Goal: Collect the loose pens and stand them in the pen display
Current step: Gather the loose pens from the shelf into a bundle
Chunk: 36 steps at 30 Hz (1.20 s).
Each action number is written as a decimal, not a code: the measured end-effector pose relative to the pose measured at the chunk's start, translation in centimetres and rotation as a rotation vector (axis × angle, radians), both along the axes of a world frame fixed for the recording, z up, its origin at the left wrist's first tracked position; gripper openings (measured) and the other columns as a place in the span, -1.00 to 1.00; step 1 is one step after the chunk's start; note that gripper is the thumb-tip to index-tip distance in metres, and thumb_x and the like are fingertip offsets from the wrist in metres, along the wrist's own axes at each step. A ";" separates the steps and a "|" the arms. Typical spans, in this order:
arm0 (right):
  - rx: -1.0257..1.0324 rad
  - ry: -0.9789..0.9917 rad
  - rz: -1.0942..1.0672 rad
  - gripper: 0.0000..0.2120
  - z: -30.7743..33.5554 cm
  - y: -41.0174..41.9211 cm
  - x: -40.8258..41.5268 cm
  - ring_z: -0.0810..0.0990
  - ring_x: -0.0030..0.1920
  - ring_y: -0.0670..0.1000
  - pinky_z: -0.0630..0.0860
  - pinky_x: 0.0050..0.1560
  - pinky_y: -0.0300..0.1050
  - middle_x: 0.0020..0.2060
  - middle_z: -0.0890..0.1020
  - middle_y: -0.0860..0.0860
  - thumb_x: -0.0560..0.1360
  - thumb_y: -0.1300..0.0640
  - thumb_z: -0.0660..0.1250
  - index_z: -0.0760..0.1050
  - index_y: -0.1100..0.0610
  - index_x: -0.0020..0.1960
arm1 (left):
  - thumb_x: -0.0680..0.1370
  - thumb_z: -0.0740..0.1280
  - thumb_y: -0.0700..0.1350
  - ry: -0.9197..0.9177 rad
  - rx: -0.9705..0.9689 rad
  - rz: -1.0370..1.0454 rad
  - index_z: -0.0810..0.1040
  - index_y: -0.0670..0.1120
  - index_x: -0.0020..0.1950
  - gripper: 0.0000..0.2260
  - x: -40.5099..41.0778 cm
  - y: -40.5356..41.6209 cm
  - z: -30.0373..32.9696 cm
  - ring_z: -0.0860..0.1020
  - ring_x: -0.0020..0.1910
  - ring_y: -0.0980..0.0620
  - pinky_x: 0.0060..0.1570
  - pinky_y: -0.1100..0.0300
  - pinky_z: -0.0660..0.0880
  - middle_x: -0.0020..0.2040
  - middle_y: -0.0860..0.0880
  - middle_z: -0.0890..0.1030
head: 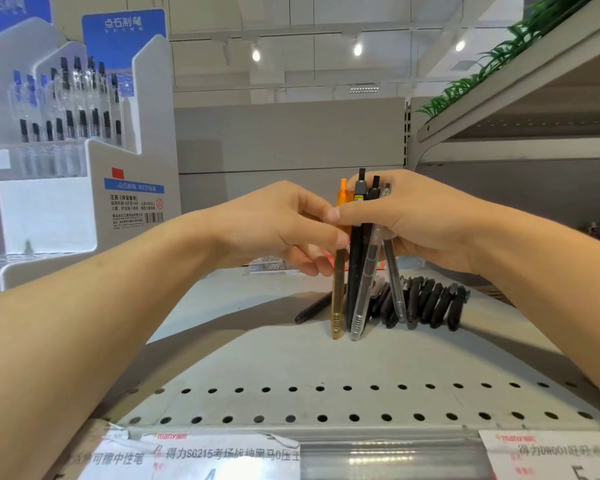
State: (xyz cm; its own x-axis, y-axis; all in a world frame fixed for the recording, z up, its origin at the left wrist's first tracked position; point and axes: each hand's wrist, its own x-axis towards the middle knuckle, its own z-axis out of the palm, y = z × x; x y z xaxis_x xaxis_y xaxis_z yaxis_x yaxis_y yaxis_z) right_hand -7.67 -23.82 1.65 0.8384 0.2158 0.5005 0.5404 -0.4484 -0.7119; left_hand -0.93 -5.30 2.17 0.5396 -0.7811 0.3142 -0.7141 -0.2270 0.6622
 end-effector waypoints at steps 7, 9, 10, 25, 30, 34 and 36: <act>-0.010 0.037 -0.003 -0.84 0.3 0.1 -0.2 0.64 -0.26 -0.05 0.53 -0.20 -0.14 -0.14 0.72 0.17 0.54 0.20 0.39 0.55 0.06 -0.21 | 0.59 0.32 -0.04 -0.231 0.305 0.336 0.64 -0.02 0.02 -0.87 1.7 -0.4 -0.8 0.70 -0.16 0.05 -0.22 0.22 0.61 -0.07 -0.01 0.71; 0.009 0.046 0.067 -0.84 0.3 0.1 -0.2 0.69 -0.16 0.02 0.57 -0.22 -0.13 -0.14 0.72 0.18 0.54 0.25 0.38 0.54 0.09 -0.19 | 0.63 0.29 0.01 -0.239 0.528 0.377 0.61 -0.01 0.14 -0.82 2.0 -1.1 -1.6 0.69 -0.10 0.05 -0.13 0.18 0.64 -0.02 0.03 0.68; 0.037 0.061 0.119 -0.87 0.2 0.2 -0.3 0.71 -0.16 0.04 0.59 -0.25 -0.15 -0.18 0.71 0.15 0.54 0.29 0.38 0.54 0.11 -0.15 | 0.63 0.29 0.05 -0.203 0.611 0.368 0.58 -0.03 0.20 -0.77 2.1 -1.6 -2.1 0.68 -0.05 0.01 -0.06 0.13 0.65 0.03 0.00 0.67; 0.124 0.076 0.097 -0.83 0.2 0.1 0.0 0.66 -0.33 -0.03 0.57 -0.35 -0.21 -0.34 0.60 0.00 0.48 0.35 0.46 0.57 0.12 -0.03 | 0.57 0.37 -0.10 -0.007 0.330 0.439 0.61 -0.11 -0.05 -0.91 2.5 -0.5 -0.6 0.61 -0.38 0.05 -0.33 0.24 0.56 -0.22 -0.06 0.66; 0.068 0.056 0.017 -0.88 0.2 0.0 -0.1 0.60 -0.35 -0.07 0.57 -0.32 -0.22 -0.32 0.57 0.03 0.50 0.32 0.44 0.56 0.14 -0.07 | 0.58 0.33 -0.17 0.087 0.240 0.313 0.56 -0.13 0.05 -0.92 1.4 -0.7 -0.7 0.68 -0.29 -0.06 -0.25 0.16 0.62 -0.18 -0.06 0.70; 0.030 0.051 -0.035 -0.88 0.3 -0.1 0.0 0.56 -0.24 0.03 0.56 -0.15 -0.08 -0.26 0.53 0.10 0.50 0.27 0.45 0.54 0.14 -0.04 | 0.58 0.31 -0.21 0.095 0.210 0.197 0.54 -0.06 0.03 -0.93 0.6 -0.4 -0.6 0.71 -0.19 -0.08 -0.21 0.16 0.63 -0.23 0.05 0.70; 0.007 0.034 -0.049 -0.89 0.3 -0.1 -0.1 0.56 -0.19 0.07 0.55 -0.06 0.02 -0.21 0.53 0.13 0.50 0.25 0.46 0.54 0.14 -0.05 | 0.53 0.35 -0.17 0.094 0.216 0.141 0.53 -0.07 0.05 -0.88 0.2 -0.3 -0.6 0.72 -0.12 -0.08 -0.17 0.17 0.63 -0.16 0.04 0.72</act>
